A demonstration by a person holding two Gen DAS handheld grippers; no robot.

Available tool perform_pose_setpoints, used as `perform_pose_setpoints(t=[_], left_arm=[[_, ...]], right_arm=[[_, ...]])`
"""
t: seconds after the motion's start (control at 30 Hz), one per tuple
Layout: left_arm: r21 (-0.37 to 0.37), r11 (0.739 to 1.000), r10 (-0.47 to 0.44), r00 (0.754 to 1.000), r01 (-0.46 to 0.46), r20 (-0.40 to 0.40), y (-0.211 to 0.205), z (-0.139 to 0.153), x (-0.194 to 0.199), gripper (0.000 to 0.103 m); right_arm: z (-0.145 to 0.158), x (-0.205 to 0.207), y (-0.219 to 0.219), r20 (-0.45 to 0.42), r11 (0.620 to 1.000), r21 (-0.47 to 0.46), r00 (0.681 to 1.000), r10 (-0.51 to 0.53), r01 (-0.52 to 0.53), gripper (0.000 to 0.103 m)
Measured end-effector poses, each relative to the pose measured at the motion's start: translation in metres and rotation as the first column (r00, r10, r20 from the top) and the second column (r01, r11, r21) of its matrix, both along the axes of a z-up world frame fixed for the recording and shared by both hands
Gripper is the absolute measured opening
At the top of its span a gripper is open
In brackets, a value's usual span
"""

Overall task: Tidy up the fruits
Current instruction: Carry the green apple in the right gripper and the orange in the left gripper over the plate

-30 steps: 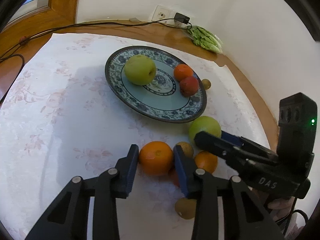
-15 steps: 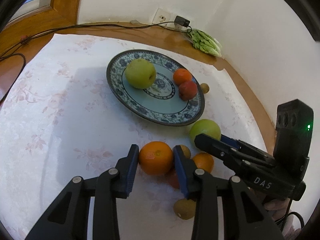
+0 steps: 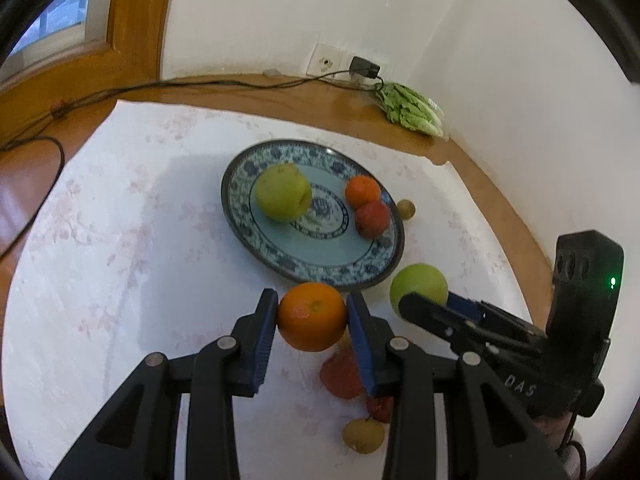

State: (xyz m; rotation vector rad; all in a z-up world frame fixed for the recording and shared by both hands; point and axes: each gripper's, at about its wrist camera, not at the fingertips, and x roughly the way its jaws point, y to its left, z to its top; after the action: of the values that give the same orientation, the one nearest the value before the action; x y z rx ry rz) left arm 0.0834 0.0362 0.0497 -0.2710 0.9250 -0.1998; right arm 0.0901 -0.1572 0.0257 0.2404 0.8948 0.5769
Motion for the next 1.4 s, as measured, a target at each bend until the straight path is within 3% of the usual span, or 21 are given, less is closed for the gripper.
perform_pose_setpoints(t=[0.33,0.8,1.2,1.4], left_arm=[[0.044,0.999,0.017,1.000,-0.017,0.012,-0.002,0.000,0.032,0.037],[0.097,0.995,0.029,1.000,-0.028,-0.005,-0.009,-0.024,0.062,0.037],[0.132,0.991,0.035,0.999,-0.034,-0.005,-0.012,-0.028,0.072,0.037],[0.104,0.994,0.032,0.999,-0.031,-0.009,-0.011,-0.031,0.075,0.037]], right_arm=[[0.008,-0.002,0.000,0.024,1.000,-0.012,1.000,-0.013,0.013,0.047],[0.009,0.000,0.000,0.032,1.000,-0.020,0.999,-0.022,0.022,0.047],[0.021,0.028,0.017,0.066,0.985,-0.172,0.997,0.031,-0.019,0.047],[0.012,0.039,0.027,0.046,0.988,-0.147,0.997,0.059,-0.051,0.047]])
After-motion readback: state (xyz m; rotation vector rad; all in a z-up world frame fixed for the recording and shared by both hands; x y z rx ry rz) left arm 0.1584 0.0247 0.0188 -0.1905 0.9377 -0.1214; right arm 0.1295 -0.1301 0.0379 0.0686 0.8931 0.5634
